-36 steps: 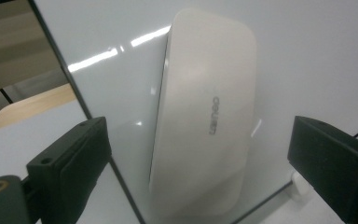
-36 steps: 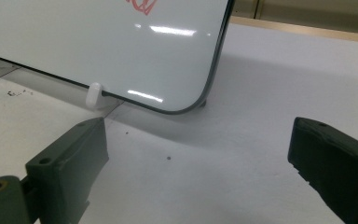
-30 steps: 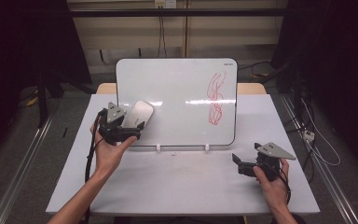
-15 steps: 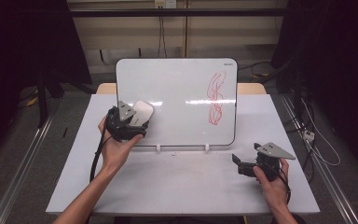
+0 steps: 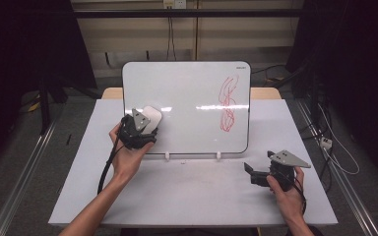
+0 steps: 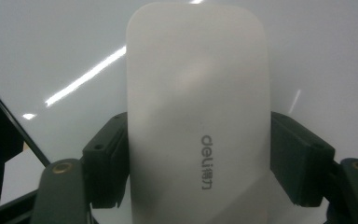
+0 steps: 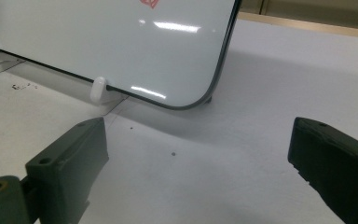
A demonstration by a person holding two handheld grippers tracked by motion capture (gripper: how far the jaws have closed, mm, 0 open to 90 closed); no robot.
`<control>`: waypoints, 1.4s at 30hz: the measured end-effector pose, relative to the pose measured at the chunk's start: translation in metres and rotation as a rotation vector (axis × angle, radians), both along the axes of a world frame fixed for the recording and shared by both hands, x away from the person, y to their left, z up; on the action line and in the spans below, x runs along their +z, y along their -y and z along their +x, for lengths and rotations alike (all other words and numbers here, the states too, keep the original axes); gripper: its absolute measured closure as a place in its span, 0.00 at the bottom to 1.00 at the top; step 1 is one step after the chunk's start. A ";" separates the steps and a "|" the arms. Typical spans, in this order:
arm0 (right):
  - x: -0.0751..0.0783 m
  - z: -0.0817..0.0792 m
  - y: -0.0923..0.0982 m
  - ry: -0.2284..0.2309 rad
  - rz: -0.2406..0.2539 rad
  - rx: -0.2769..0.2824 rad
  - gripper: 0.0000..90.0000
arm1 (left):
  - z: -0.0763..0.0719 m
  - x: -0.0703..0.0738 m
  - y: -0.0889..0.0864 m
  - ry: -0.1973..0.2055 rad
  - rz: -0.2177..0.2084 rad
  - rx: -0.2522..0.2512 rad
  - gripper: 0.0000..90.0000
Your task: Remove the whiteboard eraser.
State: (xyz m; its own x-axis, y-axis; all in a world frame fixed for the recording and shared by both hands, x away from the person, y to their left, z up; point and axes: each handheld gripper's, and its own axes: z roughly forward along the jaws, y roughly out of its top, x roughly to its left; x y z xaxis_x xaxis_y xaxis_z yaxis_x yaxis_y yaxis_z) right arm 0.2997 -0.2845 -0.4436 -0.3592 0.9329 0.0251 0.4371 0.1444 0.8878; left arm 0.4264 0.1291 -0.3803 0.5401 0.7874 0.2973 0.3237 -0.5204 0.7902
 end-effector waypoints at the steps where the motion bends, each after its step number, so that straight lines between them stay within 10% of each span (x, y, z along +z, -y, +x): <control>1: 0.000 0.000 0.000 -0.001 0.001 0.002 0.05 | 0.000 0.000 0.000 0.000 0.000 0.001 0.33; 42: -0.001 -0.001 0.001 -0.009 -0.002 -0.009 0.05 | 0.000 0.000 -0.003 -0.006 -0.018 -0.013 0.34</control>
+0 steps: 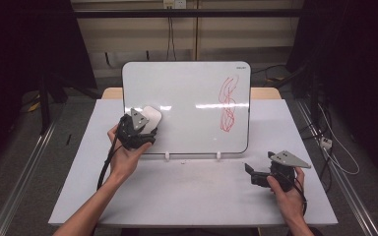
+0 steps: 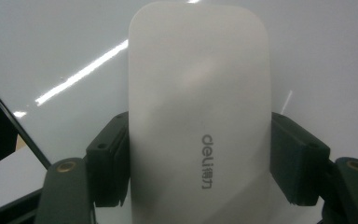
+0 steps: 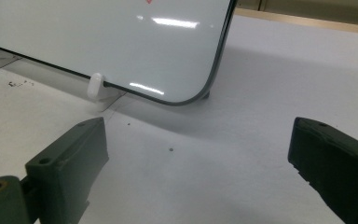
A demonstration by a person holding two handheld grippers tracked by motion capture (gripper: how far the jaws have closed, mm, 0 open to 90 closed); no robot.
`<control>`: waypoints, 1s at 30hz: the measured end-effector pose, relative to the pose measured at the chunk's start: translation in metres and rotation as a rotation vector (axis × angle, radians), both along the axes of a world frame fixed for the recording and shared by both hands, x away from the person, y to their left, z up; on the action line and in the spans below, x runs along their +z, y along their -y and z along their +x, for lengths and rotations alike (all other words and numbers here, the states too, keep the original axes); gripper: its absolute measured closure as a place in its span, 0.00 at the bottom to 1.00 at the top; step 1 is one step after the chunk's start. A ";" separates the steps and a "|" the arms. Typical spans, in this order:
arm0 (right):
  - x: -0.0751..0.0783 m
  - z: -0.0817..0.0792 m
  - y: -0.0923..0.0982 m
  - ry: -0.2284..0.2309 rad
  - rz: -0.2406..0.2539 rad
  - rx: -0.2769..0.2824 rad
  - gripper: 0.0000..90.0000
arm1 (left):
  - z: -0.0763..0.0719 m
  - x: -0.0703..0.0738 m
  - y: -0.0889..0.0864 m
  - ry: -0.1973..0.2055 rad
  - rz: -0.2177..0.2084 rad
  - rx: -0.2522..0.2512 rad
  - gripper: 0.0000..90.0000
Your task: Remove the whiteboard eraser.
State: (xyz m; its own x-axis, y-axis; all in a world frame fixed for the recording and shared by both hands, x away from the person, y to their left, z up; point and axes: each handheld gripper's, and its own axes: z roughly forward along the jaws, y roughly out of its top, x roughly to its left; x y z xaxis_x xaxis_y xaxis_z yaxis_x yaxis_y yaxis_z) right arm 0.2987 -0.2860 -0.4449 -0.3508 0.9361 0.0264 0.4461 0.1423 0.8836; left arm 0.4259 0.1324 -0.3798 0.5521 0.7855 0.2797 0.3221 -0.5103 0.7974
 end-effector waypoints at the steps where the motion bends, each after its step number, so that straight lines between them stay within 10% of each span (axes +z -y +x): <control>1: 0.000 0.000 0.000 0.000 0.000 -0.001 0.05 | 0.000 0.001 -0.001 -0.007 0.000 -0.005 0.34; 30: 0.000 0.001 0.000 0.000 0.001 0.004 0.05 | 0.000 0.000 -0.007 -0.025 -0.044 -0.021 0.34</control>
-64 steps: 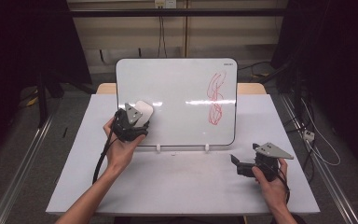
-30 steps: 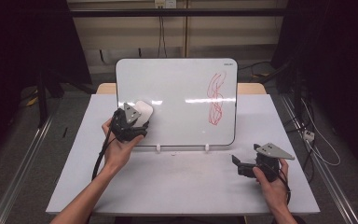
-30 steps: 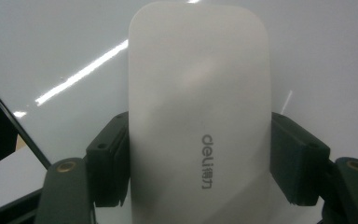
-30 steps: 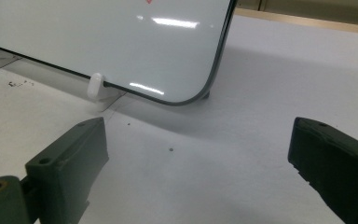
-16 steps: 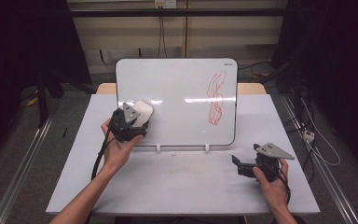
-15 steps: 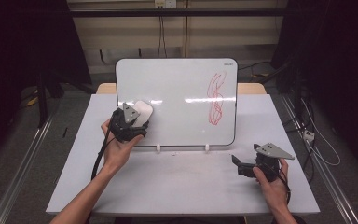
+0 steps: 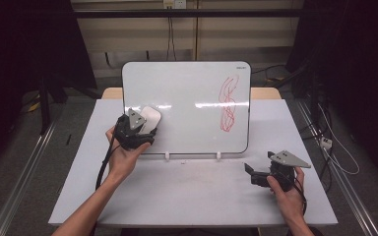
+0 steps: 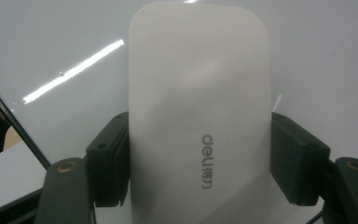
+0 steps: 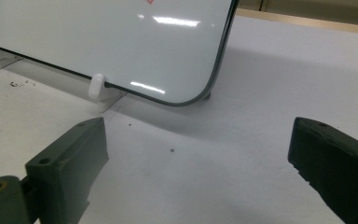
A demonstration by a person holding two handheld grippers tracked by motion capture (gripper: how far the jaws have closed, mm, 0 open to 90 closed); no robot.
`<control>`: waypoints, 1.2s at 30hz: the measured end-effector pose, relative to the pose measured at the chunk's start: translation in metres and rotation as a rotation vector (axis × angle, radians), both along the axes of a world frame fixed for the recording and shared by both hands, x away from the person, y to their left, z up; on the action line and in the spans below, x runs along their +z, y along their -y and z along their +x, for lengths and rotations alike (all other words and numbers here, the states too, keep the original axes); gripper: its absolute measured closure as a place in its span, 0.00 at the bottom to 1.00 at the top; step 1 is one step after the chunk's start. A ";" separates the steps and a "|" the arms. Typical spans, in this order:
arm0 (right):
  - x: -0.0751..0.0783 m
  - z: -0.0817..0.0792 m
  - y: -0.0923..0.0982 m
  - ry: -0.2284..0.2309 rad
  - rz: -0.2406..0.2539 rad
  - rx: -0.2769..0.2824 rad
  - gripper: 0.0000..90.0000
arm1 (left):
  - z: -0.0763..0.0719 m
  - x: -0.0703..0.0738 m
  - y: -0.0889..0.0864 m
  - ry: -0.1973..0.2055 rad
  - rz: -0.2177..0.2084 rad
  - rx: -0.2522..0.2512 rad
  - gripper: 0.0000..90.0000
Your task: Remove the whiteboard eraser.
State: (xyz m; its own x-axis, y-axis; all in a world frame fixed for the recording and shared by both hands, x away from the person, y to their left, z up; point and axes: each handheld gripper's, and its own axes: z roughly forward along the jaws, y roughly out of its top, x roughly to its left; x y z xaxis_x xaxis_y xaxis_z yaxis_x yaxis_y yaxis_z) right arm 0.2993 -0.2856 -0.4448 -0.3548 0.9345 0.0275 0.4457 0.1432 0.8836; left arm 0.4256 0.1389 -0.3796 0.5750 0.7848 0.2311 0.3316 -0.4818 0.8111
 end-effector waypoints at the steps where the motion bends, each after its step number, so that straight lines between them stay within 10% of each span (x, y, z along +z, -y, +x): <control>1: 0.000 0.000 0.000 0.000 0.000 0.000 0.05 | 0.000 0.000 0.000 0.000 0.000 0.000 0.34; 16: 0.000 0.001 -0.001 -0.002 0.005 -0.010 0.05 | -0.012 0.012 -0.002 0.025 -0.085 -0.036 0.34; 36: 0.000 0.000 -0.001 0.002 0.003 0.006 0.05 | -0.024 0.022 0.009 0.065 -0.094 -0.082 0.34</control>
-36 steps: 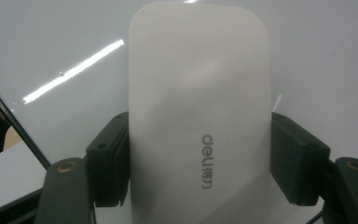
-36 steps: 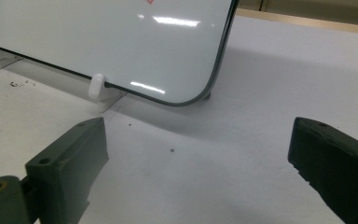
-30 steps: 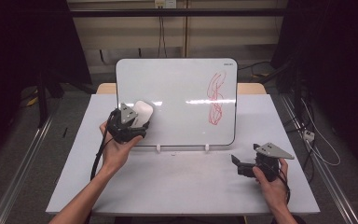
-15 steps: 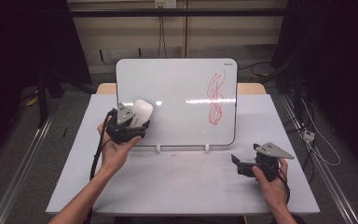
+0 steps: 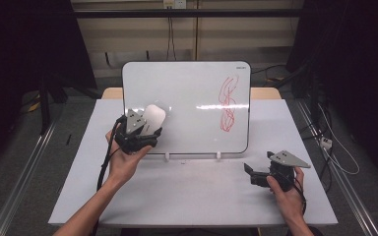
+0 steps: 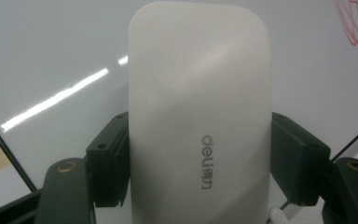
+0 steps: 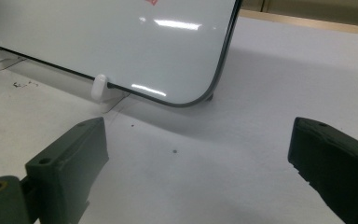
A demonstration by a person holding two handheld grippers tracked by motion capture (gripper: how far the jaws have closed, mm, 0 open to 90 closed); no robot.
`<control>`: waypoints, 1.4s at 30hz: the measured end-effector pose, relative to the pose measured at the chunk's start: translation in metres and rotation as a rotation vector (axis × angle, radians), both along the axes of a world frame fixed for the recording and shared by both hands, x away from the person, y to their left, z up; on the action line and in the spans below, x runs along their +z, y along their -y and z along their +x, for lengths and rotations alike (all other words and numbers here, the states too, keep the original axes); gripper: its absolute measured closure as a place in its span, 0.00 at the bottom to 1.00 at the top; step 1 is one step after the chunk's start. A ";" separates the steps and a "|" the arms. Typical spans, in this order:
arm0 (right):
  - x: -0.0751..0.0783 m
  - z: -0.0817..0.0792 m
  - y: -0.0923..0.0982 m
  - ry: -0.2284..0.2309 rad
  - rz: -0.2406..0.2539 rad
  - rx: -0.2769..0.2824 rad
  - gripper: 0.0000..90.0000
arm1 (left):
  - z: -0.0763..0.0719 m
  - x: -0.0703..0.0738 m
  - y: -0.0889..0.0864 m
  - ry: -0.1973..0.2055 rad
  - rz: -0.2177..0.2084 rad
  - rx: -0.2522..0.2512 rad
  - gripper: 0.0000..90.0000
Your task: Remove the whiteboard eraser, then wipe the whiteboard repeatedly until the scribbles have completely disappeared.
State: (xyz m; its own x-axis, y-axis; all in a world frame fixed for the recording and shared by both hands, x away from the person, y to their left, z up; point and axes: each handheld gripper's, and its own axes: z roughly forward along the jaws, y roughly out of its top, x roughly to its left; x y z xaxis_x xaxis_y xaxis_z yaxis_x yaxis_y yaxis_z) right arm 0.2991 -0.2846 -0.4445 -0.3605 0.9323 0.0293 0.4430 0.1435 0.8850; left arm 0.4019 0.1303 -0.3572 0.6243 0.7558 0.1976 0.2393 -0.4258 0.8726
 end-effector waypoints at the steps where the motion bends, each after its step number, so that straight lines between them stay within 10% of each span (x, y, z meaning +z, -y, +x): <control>1: 0.000 0.000 0.000 0.000 0.000 -0.001 0.05 | 0.000 0.001 0.001 -0.001 -0.005 0.000 0.34; 42: 0.000 0.002 0.000 -0.006 0.008 -0.011 0.05 | 0.006 0.012 0.049 -0.007 0.011 -0.104 0.34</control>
State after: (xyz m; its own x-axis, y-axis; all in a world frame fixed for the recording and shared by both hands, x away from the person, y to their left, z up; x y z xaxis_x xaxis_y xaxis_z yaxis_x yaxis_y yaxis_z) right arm 0.3011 -0.2849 -0.4446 -0.3497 0.9361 0.0389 0.4503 0.1315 0.8831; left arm 0.4083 0.0812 -0.3457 0.7010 0.6842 0.2011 0.1992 -0.4587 0.8660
